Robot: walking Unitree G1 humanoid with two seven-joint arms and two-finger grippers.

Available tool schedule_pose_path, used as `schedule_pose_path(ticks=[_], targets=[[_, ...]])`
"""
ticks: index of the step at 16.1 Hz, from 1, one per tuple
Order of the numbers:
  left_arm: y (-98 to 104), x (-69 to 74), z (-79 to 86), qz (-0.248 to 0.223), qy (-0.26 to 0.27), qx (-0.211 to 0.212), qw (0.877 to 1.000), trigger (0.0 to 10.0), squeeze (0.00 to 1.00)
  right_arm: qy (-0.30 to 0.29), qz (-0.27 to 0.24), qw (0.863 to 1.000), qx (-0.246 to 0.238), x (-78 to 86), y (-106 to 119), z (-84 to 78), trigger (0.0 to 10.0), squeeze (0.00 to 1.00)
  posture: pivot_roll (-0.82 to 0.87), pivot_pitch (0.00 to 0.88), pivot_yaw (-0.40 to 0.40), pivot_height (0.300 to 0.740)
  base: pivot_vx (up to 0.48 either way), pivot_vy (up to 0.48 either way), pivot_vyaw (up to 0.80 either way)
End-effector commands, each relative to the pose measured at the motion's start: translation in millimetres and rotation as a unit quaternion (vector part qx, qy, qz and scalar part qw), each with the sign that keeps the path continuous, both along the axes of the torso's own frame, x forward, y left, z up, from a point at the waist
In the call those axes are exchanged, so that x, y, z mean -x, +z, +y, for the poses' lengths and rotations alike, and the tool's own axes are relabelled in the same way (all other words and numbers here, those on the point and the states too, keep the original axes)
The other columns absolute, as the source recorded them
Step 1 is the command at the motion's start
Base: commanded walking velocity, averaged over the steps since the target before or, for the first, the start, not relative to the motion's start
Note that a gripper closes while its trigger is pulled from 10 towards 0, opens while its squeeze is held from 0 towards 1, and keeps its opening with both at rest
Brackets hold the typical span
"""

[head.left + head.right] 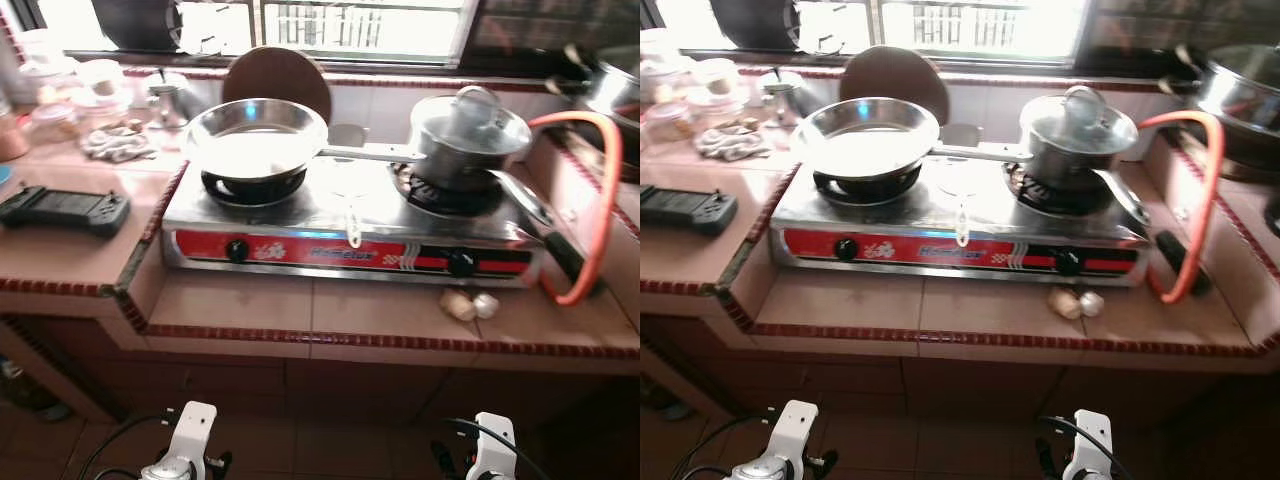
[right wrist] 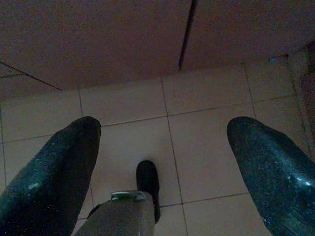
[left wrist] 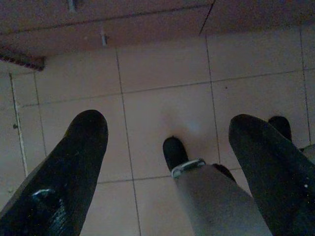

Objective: Kitchen organization

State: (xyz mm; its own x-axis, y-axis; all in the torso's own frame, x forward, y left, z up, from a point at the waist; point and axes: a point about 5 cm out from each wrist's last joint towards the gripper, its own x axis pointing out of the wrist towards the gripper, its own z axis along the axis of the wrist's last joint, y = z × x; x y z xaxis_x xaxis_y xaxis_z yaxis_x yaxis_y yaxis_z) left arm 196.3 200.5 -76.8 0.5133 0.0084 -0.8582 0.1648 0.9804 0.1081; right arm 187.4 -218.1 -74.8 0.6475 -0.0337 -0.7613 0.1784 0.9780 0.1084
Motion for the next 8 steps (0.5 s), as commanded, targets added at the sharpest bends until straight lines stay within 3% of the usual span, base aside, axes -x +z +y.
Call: schedule_pose_path(ticks=[1,6,8], targets=[[-2.7,4.7,-1.6,0.008,-0.006,-0.004,1.0,10.0,0.0,0.004,0.005,1.0,-0.002,1.9,-1.1,0.1,10.0,0.0,0.05,0.0,-0.023,0.74,0.0,0.0,0.0],[-4.9,9.2,-1.2,0.014,-0.007,-0.004,1.0,10.0,0.0,0.002,0.009,1.0,-0.001,3.3,-1.8,-0.4,10.0,0.0,0.05,0.0,-0.026,0.74,0.0,0.0,0.0],[-5.1,10.6,1.6,0.016,-0.008,-0.007,1.0,10.0,0.0,0.002,0.01,1.0,0.0,3.5,-1.9,-0.4,10.0,0.0,0.05,0.0,-0.025,0.74,-0.281,0.0,0.0]])
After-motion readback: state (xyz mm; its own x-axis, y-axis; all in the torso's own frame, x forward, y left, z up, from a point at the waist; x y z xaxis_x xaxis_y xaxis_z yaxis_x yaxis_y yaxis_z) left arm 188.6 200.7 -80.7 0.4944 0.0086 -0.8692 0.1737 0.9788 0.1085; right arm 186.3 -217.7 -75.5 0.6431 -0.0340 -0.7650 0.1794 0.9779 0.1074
